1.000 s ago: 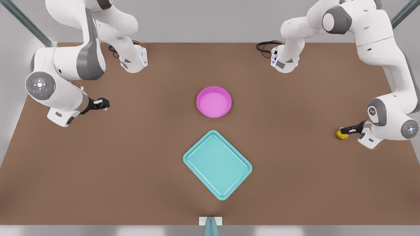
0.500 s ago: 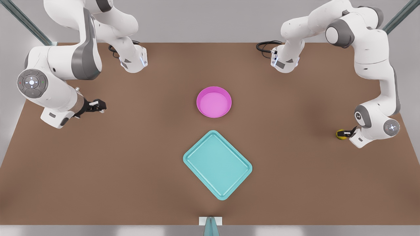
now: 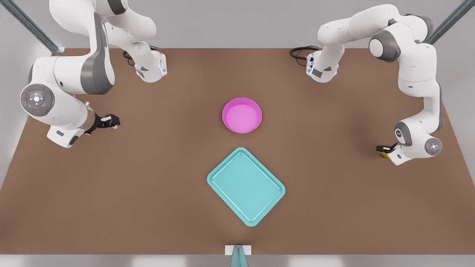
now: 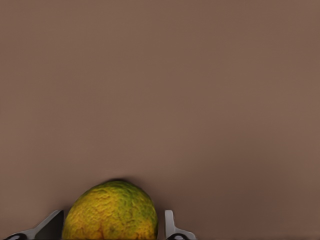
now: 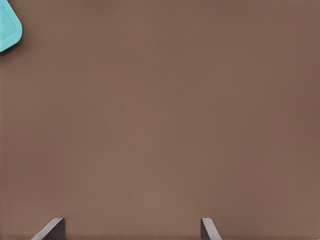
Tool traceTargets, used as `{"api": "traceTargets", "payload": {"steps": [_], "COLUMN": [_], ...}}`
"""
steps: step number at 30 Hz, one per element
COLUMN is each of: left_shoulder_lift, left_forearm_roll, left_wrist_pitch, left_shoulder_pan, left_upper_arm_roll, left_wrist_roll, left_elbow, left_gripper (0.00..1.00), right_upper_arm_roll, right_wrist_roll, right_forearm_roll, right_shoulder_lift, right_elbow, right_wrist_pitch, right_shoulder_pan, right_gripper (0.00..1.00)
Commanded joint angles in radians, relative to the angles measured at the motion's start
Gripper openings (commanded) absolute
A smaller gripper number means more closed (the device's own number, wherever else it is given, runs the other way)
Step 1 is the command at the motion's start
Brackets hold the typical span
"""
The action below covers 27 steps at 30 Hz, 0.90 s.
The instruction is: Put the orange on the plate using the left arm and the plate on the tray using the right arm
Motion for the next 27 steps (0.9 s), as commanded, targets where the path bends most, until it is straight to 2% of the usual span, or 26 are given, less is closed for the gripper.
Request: {"api": "traceTargets", "payload": {"steps": [1,4,5,6,10,12,14,16,17,20,22,27], "left_shoulder_lift": [-0.001,-0.01,-0.015,-0.015,-0.073,-0.205,-0.231,-0.282,-0.269,-0.128,-0.082,-0.039], "left_forearm_roll": [0.0,0.0,0.0,0.002,0.003,0.0,-0.006,-0.006,-0.006,-0.008,-0.055,-0.103], "left_wrist_pitch": [0.009,0.003,0.0,-0.003,-0.035,-0.235,-0.28,-0.333,-0.364,-0.365,-0.431,-0.52], "left_shoulder_pan": [0.0,-0.001,-0.001,-0.001,-0.018,-0.248,-0.392,-0.506,-0.592,-0.876,-0.948,-1.086], "left_upper_arm_roll": [0.0,0.0,0.0,0.0,-0.003,-0.008,-0.026,-0.165,-0.207,-0.21,-0.215,-0.216], "left_wrist_roll": [0.093,0.095,0.093,0.093,0.052,-0.19,-0.356,-0.561,-0.659,-0.98,-1.037,-1.126], "left_elbow": [0.0,0.0,0.0,0.0,-0.002,-0.003,0.007,0.024,0.075,0.273,0.345,0.343], "left_gripper": [0.81,0.77,0.66,0.6,0.6,0.61,0.61,0.61,0.61,0.61,0.61,0.62], "right_upper_arm_roll": [0.0,0.0,0.0,0.0,0.0,0.0,0.0,0.0,0.0,0.0,0.0,0.0], "right_wrist_roll": [-0.008,-0.009,-0.009,-0.009,-0.011,-0.011,-0.011,-0.011,-0.011,-0.011,-0.011,-0.011], "right_forearm_roll": [0.003,0.005,0.005,0.006,0.006,0.006,0.006,0.006,0.006,0.008,0.008,0.008], "right_shoulder_lift": [-0.001,-0.001,0.001,-0.001,0.001,0.001,0.001,0.002,0.002,0.004,0.004,0.007], "right_elbow": [0.0,0.0,0.0,0.0,0.0,0.0,0.0,0.0,0.0,-0.001,-0.001,-0.001], "right_wrist_pitch": [0.002,0.002,0.002,0.002,0.002,0.002,0.003,0.003,0.003,0.005,0.005,0.005], "right_shoulder_pan": [-0.001,-0.001,-0.001,-0.001,-0.001,-0.001,-0.001,-0.001,-0.001,-0.001,-0.001,-0.001], "right_gripper": [1.0,1.0,1.0,1.0,1.0,1.0,1.0,1.0,1.0,1.0,1.0,1.0]}}
